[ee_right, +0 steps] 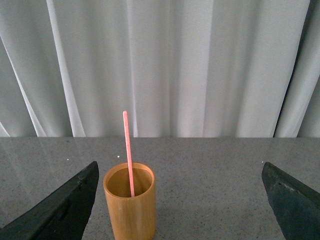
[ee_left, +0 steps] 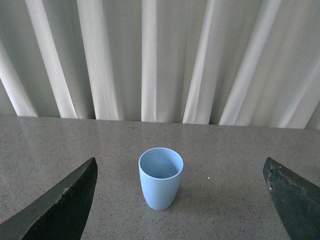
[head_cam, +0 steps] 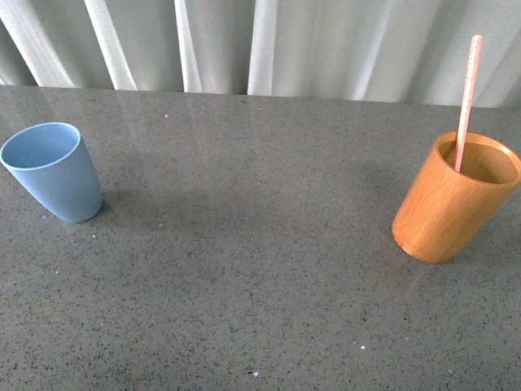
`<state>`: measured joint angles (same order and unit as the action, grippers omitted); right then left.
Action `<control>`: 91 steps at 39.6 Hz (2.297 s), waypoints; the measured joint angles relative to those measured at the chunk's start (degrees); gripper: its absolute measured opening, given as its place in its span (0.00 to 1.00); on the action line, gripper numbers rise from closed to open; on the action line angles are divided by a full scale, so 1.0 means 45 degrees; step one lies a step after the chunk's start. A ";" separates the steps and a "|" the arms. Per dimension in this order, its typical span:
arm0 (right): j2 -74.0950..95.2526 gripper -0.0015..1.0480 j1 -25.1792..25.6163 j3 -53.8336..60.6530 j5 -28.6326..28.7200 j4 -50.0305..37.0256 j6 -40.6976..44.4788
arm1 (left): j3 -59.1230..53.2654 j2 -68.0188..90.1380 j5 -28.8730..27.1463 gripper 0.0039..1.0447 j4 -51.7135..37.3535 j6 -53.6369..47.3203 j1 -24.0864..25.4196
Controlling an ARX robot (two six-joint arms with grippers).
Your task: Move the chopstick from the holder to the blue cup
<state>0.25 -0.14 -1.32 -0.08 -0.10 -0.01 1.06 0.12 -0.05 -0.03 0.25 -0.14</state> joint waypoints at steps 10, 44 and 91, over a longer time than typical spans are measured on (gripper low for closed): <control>0.0000 0.90 0.0000 0.0000 0.0000 0.0000 0.0000 | 0.0000 0.0000 0.0000 0.94 0.0000 0.0000 0.0000; 0.0000 0.90 0.0000 0.0000 0.0000 0.0000 0.0000 | 0.0000 0.0000 0.0000 0.94 0.0000 0.0000 0.0000; -0.0005 0.90 0.0000 0.0000 0.0000 0.0000 0.0000 | 0.8539 1.6004 -0.1554 0.94 0.2633 0.1486 0.0622</control>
<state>0.23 -0.14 -1.32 -0.08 -0.10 -0.01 39.48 72.14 -7.05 11.81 6.94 2.66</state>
